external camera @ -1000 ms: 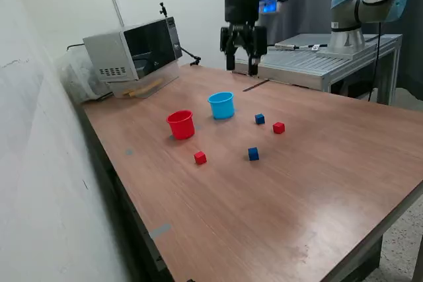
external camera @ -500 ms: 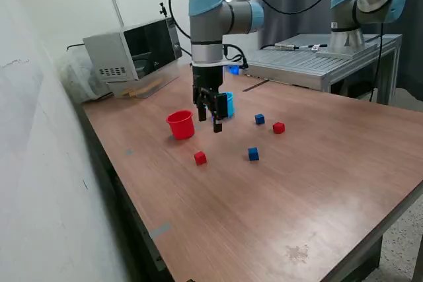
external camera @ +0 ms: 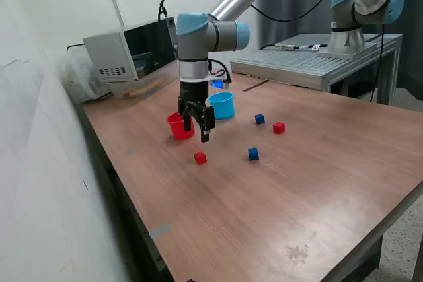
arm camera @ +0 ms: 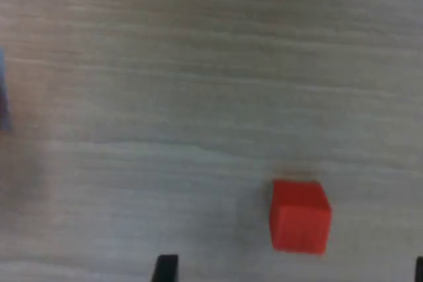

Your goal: Place red objects in the red bin, and blue objects in the blue bin.

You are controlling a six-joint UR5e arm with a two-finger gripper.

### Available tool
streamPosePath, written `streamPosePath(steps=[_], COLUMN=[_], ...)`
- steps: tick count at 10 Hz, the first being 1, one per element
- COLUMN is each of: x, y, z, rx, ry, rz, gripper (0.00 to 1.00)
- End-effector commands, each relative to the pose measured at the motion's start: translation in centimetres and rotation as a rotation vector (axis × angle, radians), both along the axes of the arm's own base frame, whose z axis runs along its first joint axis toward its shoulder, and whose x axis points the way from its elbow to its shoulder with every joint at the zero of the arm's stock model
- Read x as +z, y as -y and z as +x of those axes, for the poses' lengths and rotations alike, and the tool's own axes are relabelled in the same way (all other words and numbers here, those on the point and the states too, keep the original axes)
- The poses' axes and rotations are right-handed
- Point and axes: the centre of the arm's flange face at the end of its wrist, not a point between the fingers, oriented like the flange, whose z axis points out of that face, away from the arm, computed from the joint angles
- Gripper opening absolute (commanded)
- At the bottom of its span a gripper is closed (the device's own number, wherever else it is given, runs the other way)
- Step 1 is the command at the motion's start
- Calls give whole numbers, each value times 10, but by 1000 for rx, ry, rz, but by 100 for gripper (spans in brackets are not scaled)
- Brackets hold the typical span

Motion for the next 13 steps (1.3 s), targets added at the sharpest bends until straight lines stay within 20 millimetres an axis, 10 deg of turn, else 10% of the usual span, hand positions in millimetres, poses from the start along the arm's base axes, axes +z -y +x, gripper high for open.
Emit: streamPosePath(steps=[1,10,11,13], x=[-28,-41,-40,-43], y=[-1,-1,-1,0], z=[-2,-14,-15,-13], rx=[34,35,35,35], ry=[25,-5,-11,-21], rz=[5,4,4,4], gripper=[100,100,0,0])
